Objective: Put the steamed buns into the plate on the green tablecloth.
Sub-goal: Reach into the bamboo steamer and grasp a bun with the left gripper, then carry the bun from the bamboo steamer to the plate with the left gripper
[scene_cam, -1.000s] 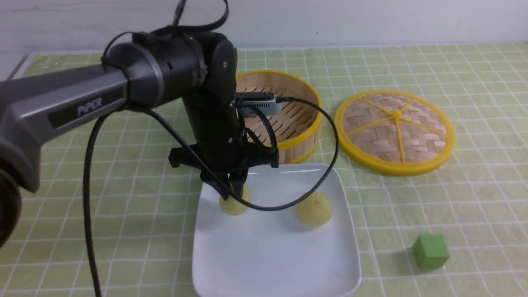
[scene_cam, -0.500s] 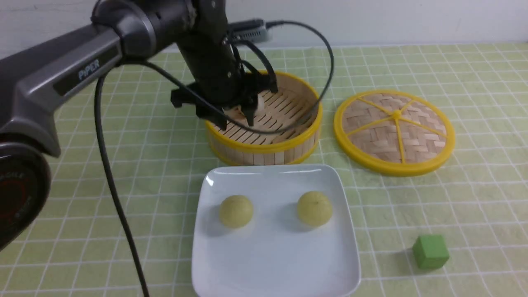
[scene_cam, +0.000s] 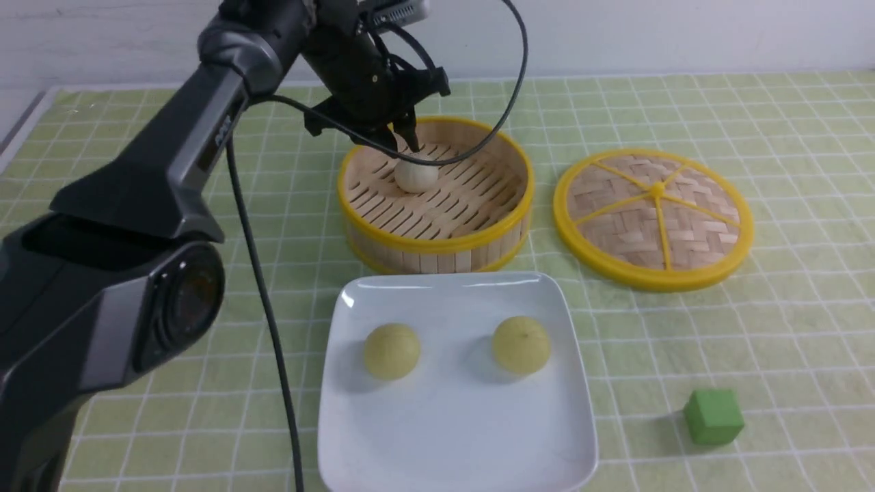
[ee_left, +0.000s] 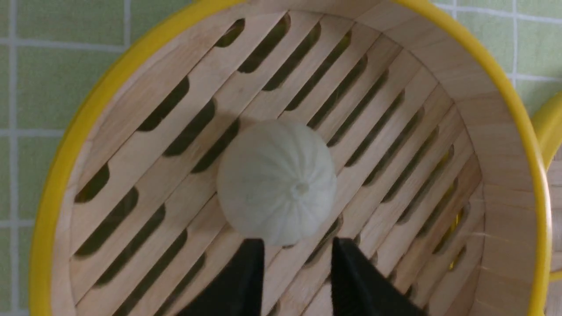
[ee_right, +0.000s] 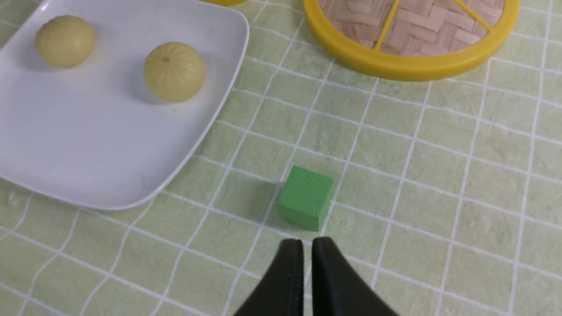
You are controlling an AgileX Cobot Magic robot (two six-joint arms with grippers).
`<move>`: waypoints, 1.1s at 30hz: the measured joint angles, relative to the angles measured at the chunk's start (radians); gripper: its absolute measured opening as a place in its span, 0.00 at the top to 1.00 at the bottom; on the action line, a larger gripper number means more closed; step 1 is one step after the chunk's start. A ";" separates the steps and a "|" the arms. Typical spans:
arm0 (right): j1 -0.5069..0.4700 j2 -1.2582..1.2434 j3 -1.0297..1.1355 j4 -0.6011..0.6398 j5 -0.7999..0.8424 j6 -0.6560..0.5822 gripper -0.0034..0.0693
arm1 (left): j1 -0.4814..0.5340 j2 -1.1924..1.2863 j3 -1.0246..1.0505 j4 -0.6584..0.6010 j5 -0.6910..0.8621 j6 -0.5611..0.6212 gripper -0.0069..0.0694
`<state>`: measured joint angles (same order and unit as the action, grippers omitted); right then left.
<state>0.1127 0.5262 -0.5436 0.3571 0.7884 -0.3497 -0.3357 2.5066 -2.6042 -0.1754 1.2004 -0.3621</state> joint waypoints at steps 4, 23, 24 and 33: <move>0.000 0.000 0.000 0.000 -0.001 0.000 0.87 | 0.001 0.053 -0.004 0.000 -0.062 0.042 0.30; 0.000 0.000 0.010 0.008 -0.014 0.000 0.85 | -0.012 0.087 -0.038 -0.017 -0.018 0.296 0.87; 0.000 0.000 0.010 0.008 -0.013 0.000 0.85 | -0.012 0.071 -0.051 -0.012 0.012 0.295 0.87; 0.000 0.000 0.010 0.011 -0.021 0.000 0.84 | -0.018 -0.317 -0.004 -0.006 0.038 0.285 0.87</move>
<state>0.1127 0.5262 -0.5333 0.3677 0.7674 -0.3497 -0.3534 2.1900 -2.6083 -0.1811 1.2387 -0.0772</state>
